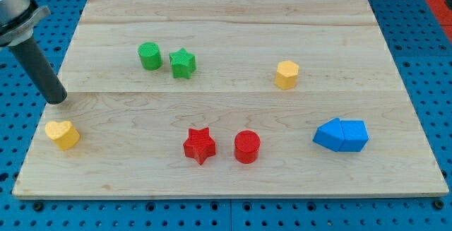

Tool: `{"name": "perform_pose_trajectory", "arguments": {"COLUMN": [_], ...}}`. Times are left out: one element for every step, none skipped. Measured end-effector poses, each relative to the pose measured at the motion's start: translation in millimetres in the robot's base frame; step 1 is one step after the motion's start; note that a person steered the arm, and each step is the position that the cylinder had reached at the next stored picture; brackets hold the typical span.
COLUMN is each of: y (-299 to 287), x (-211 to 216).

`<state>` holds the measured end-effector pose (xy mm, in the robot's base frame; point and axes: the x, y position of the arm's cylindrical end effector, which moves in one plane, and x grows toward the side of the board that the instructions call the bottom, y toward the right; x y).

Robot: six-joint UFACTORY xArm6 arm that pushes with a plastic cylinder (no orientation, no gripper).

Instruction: Move the red blocks into the yellow heart

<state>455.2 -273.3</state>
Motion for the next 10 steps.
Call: {"name": "perform_pose_trajectory", "arguments": {"y": [16,82,185,261,328,348,329,258,191,148], "x": [3,-6,-5,26,61,78,95,95,95,94]}}
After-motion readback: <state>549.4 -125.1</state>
